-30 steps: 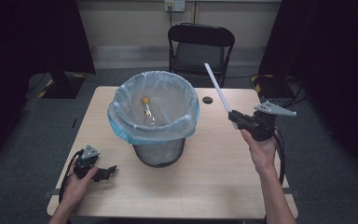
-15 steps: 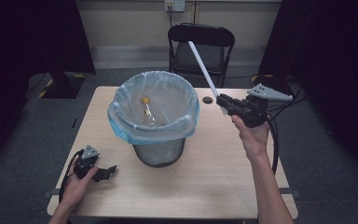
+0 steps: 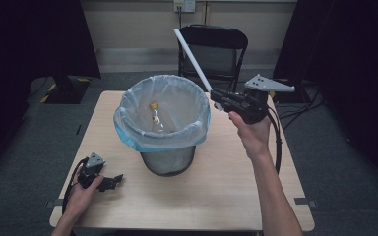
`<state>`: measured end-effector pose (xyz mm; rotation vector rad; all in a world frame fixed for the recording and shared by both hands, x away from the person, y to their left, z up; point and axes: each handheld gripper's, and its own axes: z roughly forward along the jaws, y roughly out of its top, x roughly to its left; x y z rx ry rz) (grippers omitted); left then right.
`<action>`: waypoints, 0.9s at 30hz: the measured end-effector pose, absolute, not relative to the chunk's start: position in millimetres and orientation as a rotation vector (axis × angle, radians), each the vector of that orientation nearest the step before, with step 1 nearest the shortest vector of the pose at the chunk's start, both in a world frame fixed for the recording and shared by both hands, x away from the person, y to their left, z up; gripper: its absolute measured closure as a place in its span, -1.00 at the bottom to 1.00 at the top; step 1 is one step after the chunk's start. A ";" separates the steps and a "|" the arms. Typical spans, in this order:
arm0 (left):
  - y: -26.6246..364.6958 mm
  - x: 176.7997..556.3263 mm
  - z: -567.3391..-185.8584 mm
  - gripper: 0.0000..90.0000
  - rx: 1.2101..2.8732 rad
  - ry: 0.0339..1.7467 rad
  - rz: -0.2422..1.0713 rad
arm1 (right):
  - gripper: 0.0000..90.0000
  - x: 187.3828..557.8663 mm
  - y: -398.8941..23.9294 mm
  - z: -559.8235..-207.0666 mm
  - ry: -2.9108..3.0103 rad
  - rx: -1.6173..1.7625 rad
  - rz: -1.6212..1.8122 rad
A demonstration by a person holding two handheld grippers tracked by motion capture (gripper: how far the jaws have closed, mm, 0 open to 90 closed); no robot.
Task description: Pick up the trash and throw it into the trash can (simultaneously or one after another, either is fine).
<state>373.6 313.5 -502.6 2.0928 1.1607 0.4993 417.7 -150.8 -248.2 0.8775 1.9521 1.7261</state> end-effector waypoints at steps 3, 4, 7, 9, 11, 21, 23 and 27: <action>313.5 373.6 -502.6 -0.90 2.091 1.161 0.499 | 0.79 417.5 -142.1 -244.0 1.969 0.860 1.741; 313.5 373.6 -502.7 -0.90 2.091 1.160 0.499 | 0.79 417.7 -139.9 -242.5 1.971 0.850 1.745; 313.5 373.5 -502.7 -0.90 2.091 1.162 0.499 | 0.79 417.8 -133.0 -238.3 1.985 0.830 1.768; 313.5 373.6 -502.6 -0.90 2.091 1.161 0.499 | 0.79 418.1 -129.2 -236.2 1.994 0.820 1.776; 313.5 373.5 -502.6 -0.90 2.091 1.162 0.499 | 0.79 418.4 -124.5 -234.3 2.004 0.808 1.778; 313.5 373.6 -502.6 -0.90 2.092 1.161 0.500 | 0.79 425.2 -102.2 -231.0 2.053 0.750 1.800; 313.5 373.6 -502.6 -0.90 2.092 1.162 0.499 | 0.79 428.6 -97.9 -230.7 2.070 0.739 1.802; 313.5 373.6 -502.6 -0.90 2.091 1.161 0.499 | 0.79 437.0 -89.4 -228.6 2.109 0.712 1.798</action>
